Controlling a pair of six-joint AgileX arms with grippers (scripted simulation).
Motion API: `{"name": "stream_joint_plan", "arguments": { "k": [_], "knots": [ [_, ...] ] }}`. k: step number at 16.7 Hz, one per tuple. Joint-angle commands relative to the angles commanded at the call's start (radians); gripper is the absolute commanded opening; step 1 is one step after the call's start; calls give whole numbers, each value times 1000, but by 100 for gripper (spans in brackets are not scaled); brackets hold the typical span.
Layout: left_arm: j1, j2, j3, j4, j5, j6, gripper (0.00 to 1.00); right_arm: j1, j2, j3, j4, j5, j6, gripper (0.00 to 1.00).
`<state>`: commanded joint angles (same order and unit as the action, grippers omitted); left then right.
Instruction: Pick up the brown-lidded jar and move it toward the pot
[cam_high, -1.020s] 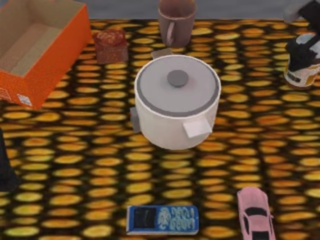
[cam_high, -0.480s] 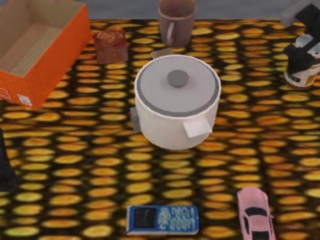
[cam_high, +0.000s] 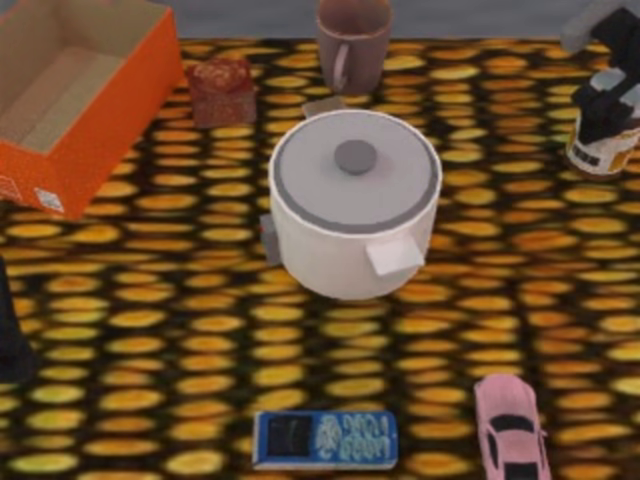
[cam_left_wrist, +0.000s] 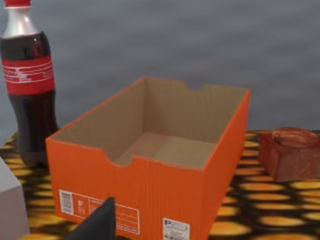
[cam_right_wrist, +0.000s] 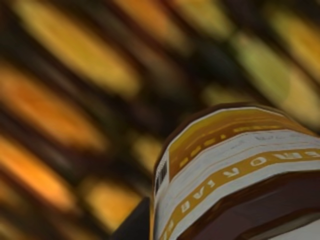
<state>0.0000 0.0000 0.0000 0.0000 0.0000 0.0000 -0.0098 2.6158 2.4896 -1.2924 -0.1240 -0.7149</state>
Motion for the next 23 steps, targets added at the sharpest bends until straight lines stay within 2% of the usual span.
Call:
{"name": "stream_joint_plan", "arguments": {
  "k": [3,4,14,23],
  "knots": [
    [0,0,0,0,0,0,100,0,0,0,0,0,0,2],
    [0,0,0,0,0,0,100,0,0,0,0,0,0,0],
    [0,0,0,0,0,0,100,-2,-15,-15,-1,-1,1,0],
    [0,0,0,0,0,0,100,6,-424,-414,1,-6,1,0]
  ]
}}
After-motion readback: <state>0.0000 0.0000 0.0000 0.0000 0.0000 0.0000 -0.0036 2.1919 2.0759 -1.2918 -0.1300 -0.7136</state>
